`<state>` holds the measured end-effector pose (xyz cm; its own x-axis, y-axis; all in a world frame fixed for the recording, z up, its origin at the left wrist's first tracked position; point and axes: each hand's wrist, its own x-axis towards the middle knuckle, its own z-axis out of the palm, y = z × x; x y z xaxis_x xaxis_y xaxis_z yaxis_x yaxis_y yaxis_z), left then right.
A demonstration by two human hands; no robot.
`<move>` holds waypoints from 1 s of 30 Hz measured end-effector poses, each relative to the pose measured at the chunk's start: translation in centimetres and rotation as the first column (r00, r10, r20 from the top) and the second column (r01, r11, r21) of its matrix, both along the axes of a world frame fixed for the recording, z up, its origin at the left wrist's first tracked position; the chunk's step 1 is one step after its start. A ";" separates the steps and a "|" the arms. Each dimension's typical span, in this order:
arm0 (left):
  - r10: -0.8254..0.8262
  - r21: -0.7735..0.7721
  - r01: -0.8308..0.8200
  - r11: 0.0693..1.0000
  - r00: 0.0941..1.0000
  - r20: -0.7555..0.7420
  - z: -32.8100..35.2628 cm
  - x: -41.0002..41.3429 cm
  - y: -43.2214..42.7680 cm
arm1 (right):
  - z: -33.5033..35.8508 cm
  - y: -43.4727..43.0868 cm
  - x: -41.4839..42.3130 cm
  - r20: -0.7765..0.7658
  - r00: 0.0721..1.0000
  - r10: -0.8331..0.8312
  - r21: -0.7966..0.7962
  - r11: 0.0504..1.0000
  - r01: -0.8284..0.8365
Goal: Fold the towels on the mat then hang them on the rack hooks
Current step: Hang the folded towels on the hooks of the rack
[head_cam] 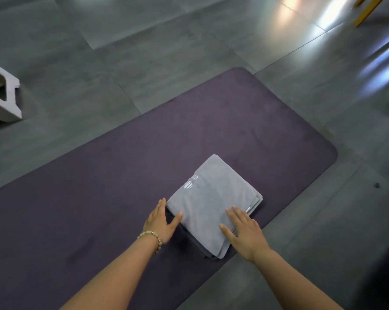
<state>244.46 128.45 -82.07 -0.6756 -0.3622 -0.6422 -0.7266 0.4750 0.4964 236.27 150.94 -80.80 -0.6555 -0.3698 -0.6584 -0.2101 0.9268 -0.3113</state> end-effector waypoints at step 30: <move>0.380 0.509 -0.122 0.852 0.813 -0.442 45.4 6.8 -3.9 | 44.0 -9.9 4.3 0.359 0.932 0.042 -0.564 0.805 0.181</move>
